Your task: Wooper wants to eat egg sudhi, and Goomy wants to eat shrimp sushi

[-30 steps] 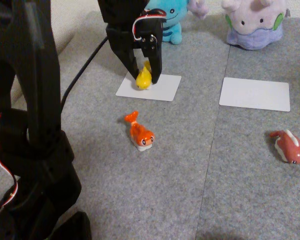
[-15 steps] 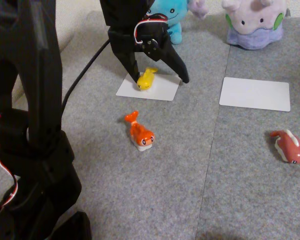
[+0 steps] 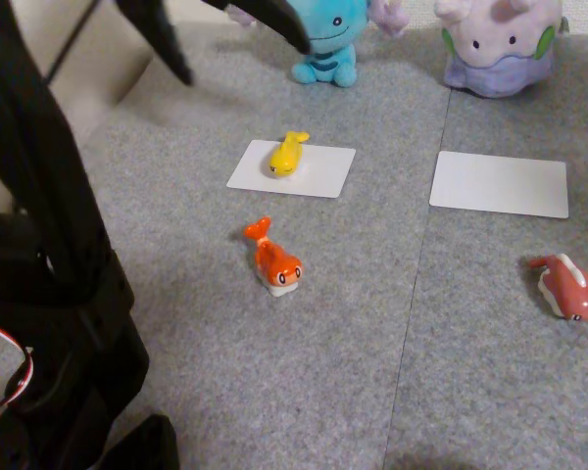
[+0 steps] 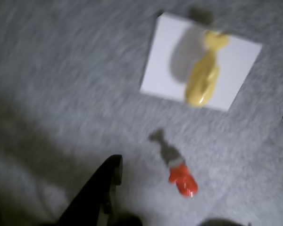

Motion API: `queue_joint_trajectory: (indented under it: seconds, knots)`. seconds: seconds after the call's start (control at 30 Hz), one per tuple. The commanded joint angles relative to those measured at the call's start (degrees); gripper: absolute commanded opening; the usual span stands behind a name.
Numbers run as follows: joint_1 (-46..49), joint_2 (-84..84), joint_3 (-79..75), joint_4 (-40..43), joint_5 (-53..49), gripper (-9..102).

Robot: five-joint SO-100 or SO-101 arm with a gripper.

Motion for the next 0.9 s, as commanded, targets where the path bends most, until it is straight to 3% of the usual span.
queue_joint_trajectory:
  seconds: [0.0, 0.17, 0.4, 0.63, 0.87]
  knots:
    - [-0.7, 6.7, -1.2, 4.5, -3.0, 47]
    - [0.4, 12.1, 3.4, 5.8, -9.1, 47]
    - [0.6, 24.3, 25.7, 3.1, -25.1, 47]
    - [7.0, 35.4, 45.8, -1.6, -40.8, 47]
    - [19.9, 35.5, 55.7, -10.2, -61.8, 47]
